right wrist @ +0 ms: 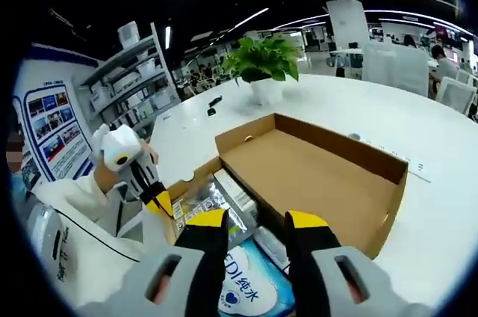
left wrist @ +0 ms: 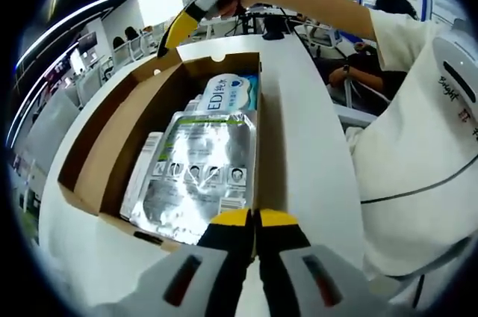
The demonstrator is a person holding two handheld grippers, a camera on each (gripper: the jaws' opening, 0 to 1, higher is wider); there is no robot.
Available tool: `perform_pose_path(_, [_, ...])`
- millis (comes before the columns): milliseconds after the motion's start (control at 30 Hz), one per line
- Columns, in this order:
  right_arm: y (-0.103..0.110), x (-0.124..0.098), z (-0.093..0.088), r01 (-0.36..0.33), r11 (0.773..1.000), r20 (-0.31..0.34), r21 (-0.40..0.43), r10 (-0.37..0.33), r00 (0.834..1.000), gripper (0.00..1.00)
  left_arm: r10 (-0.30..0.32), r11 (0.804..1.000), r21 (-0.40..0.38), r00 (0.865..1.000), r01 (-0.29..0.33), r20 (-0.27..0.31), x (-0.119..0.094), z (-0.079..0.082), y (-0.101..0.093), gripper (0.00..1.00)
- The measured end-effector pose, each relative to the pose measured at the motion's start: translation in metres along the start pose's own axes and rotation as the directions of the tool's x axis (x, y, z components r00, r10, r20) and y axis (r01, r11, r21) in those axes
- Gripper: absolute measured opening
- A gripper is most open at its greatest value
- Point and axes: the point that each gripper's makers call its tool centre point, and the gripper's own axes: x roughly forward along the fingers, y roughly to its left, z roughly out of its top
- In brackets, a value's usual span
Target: Operate the shoe box by opening the lid, removing the specified soft item, and placing it in the target area until the item is outside and the box remains undamaged.
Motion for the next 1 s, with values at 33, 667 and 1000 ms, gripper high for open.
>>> perform_pose_path(33, [0.000, 0.002, -0.002, 0.001, 1.000, -0.005, -0.004, -0.001, 1.000, 0.31, 0.001, 1.000, 0.001, 1.000, -0.001, 0.001, 0.000, 0.000, 0.000, 0.02])
perform_pose_path(667, [-0.007, 0.035, -0.036, 0.026, 0.999, -0.150, -0.031, -0.030, 0.988, 0.27, 0.001, 1.000, 0.000, 1.000, -0.001, 0.009, 0.000, 0.000, 0.000, 0.02])
perform_pose_path(1000, [0.000, 0.044, -0.048, -0.014, 1.000, -0.194, 0.006, 0.015, 0.981, 0.26, 0.002, 1.000, 0.002, 1.000, -0.002, 0.019, -0.001, 0.000, 0.000, 0.02])
